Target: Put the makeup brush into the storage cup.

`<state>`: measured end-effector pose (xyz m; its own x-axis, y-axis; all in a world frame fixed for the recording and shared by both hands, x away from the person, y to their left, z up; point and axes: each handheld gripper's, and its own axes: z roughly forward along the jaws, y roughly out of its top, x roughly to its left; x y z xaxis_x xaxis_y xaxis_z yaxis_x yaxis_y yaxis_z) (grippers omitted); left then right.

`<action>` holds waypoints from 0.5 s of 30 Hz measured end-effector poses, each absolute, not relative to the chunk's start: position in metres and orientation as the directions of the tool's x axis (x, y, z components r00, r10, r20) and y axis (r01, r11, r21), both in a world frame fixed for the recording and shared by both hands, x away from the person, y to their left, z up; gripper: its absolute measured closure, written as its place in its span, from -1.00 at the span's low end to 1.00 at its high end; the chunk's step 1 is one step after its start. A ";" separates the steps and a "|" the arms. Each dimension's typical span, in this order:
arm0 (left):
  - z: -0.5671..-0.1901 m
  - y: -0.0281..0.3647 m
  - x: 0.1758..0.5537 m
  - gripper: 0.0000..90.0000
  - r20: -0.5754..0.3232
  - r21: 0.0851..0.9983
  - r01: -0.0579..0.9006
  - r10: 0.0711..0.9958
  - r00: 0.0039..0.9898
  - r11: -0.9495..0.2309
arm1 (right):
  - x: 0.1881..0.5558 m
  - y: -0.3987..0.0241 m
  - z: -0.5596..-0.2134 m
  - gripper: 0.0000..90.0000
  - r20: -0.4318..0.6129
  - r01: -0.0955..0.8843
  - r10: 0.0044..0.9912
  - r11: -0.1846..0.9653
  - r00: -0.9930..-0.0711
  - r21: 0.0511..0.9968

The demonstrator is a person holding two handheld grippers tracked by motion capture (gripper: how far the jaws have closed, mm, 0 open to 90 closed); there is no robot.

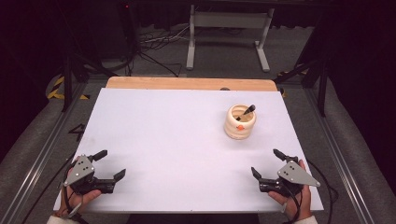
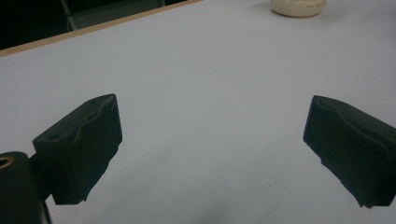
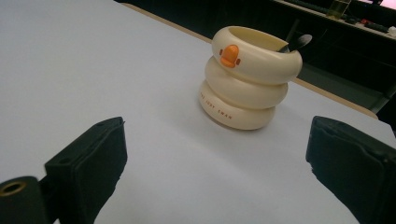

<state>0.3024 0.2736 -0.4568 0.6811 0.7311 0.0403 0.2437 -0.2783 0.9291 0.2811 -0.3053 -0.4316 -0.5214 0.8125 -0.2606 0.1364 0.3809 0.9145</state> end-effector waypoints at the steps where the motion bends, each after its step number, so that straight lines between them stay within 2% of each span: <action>1: -0.457 0.274 0.302 -0.88 0.039 0.929 0.244 0.731 0.681 -0.277 | 0.281 -0.305 -0.432 -0.86 -0.260 0.135 0.813 0.380 -0.520 0.915; 15: -0.456 0.273 0.304 -0.87 0.044 0.926 0.244 0.726 0.686 -0.287 | 0.282 -0.309 -0.430 -0.86 -0.268 0.127 0.819 0.379 -0.507 0.917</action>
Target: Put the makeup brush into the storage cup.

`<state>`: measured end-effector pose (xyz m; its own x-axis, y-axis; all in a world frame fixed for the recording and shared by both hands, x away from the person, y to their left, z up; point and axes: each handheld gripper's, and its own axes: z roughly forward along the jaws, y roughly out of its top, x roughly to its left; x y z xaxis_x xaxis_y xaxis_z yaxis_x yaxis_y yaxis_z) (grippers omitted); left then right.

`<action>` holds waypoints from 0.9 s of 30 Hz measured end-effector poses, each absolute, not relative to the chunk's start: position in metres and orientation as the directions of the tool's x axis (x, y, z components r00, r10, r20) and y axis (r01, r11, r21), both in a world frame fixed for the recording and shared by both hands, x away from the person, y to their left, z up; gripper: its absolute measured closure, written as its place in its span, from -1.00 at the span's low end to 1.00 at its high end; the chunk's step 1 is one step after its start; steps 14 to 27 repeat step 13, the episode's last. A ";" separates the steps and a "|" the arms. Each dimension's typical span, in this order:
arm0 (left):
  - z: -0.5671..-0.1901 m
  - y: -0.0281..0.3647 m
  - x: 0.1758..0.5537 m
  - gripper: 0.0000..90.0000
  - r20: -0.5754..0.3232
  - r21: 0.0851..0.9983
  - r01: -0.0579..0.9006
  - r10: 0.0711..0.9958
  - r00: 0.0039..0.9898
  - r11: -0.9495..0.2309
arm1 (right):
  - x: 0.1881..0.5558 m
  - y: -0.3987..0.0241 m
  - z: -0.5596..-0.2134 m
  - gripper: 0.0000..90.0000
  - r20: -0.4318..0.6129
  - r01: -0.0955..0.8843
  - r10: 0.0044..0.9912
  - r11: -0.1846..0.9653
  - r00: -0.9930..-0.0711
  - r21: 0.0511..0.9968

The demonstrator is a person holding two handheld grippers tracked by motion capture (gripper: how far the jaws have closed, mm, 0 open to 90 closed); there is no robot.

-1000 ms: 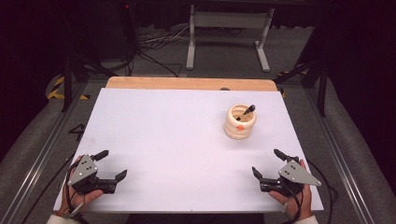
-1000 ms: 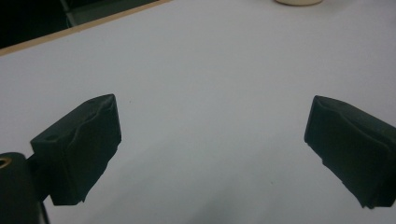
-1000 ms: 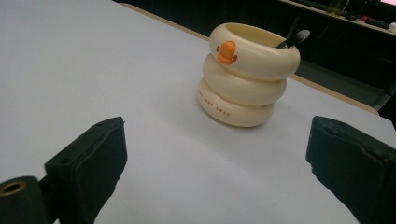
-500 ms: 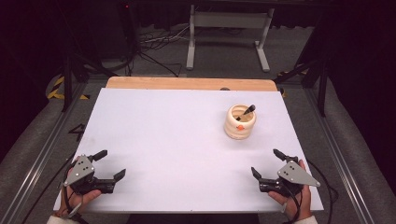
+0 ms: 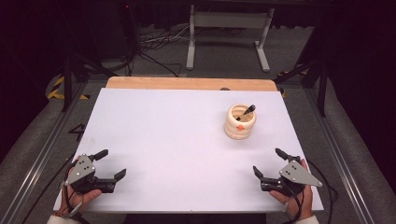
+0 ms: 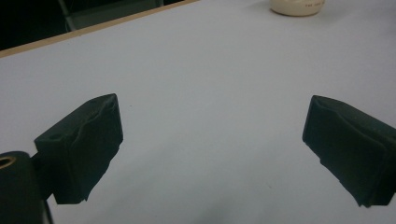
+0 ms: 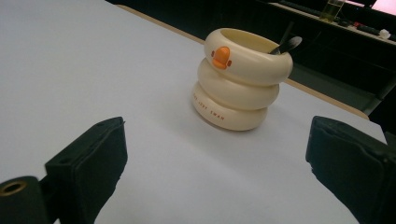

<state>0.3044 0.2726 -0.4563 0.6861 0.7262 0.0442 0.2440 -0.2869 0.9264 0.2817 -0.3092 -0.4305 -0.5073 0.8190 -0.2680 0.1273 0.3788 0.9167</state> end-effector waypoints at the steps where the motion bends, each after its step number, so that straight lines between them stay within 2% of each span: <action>1: -0.456 0.273 0.304 -0.87 0.044 0.926 0.244 0.726 0.686 -0.287 | 0.282 -0.310 -0.431 -0.86 -0.270 0.129 0.819 0.382 -0.506 0.915; 27: -0.456 0.271 0.306 -0.87 0.040 0.927 0.243 0.720 0.693 -0.286 | 0.282 -0.311 -0.431 -0.86 -0.260 0.135 0.823 0.372 -0.505 0.918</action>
